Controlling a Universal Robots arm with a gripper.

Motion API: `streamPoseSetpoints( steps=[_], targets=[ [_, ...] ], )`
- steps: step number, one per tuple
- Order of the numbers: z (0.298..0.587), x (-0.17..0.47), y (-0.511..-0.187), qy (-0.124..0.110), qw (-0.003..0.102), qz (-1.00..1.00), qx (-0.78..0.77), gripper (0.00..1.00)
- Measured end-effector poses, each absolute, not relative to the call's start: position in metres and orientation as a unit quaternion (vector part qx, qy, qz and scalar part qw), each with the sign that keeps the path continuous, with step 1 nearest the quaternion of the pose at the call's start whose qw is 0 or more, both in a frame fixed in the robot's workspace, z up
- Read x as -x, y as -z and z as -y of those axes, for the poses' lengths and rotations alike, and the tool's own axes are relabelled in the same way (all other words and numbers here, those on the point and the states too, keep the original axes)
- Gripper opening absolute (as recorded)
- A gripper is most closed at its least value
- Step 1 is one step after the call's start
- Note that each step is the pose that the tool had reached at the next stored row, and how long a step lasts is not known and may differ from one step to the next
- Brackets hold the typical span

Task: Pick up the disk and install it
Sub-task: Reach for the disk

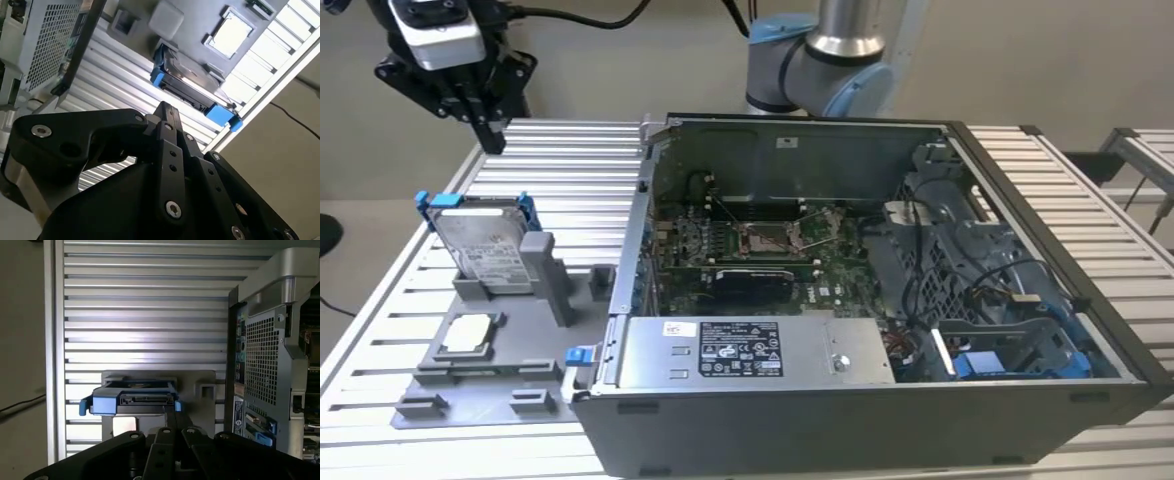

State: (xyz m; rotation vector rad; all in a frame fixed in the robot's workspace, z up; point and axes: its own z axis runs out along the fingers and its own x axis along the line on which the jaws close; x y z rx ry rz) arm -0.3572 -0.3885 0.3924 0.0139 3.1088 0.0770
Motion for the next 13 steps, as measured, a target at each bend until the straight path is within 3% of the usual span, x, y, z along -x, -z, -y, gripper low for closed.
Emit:
streamPoseSetpoints(
  steps=[10,13],
  targets=[
    [0.388,0.39,-0.392,-0.025,0.012,-1.0,-0.005,0.0],
    [0.388,0.397,-0.392,-0.025,0.002,-1.0,-0.005,0.0]
  ],
)
